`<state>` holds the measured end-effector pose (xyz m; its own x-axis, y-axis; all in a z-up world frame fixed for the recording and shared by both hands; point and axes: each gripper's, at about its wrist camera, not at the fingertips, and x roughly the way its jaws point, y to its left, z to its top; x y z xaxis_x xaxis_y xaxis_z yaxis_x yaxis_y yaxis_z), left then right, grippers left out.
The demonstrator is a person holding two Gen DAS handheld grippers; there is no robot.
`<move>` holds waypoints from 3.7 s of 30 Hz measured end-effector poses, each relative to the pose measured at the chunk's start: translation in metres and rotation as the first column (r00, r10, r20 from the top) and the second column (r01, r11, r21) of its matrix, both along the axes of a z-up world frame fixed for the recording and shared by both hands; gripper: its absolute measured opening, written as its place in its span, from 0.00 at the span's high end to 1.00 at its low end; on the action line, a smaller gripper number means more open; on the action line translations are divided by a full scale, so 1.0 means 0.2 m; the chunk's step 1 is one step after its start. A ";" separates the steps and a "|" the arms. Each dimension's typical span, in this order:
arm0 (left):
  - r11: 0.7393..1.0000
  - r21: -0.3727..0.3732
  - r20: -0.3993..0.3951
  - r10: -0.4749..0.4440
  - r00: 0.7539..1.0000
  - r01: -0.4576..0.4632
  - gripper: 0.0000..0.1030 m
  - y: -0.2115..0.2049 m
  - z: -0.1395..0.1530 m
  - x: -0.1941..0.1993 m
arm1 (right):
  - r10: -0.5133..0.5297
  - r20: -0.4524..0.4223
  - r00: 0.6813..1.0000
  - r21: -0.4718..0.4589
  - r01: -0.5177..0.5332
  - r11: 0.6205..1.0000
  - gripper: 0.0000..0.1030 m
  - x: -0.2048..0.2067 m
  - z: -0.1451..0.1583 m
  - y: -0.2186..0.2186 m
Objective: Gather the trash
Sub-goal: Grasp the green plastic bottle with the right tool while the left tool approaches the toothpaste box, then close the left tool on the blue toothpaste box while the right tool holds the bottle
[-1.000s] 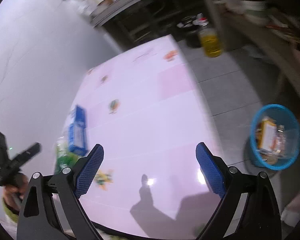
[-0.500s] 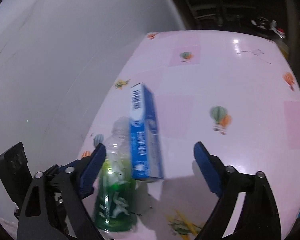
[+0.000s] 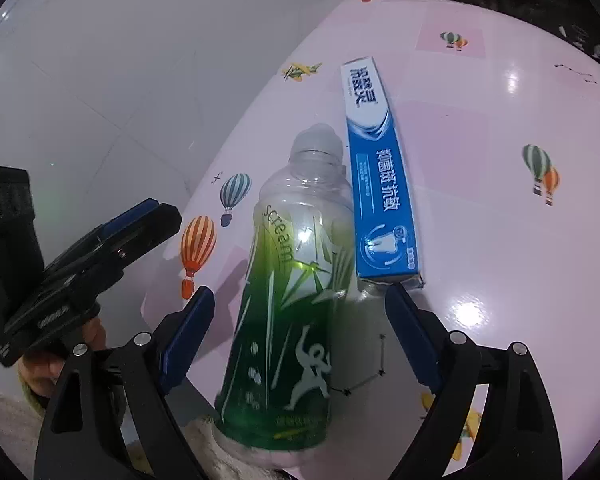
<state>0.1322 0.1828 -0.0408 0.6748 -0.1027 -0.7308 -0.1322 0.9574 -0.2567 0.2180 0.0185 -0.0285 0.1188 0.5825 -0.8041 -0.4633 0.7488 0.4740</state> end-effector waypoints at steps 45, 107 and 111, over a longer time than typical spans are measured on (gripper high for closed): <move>0.988 -0.051 -0.140 -0.149 0.979 0.143 0.49 -0.40 -0.27 0.69 | -0.396 0.020 0.918 -0.097 0.396 0.913 0.45 -0.33 0.06 -1.03; 0.895 -0.060 -0.306 -0.437 0.846 0.441 0.57 -1.03 -0.34 0.43 | -0.418 -0.220 0.881 0.105 0.448 0.888 0.41 -0.02 -0.27 -1.19; 0.897 -0.057 -0.300 -0.434 0.850 0.438 0.59 -1.03 -0.34 0.43 | -0.417 -0.226 0.880 0.103 0.447 0.888 0.41 -0.01 -0.27 -1.19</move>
<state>0.2183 -0.0229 -0.1095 0.3137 -0.3244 -0.8924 0.2319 0.9375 -0.2593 0.2169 -0.2200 -0.0816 0.2381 0.6223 -0.7457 0.0019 0.7675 0.6410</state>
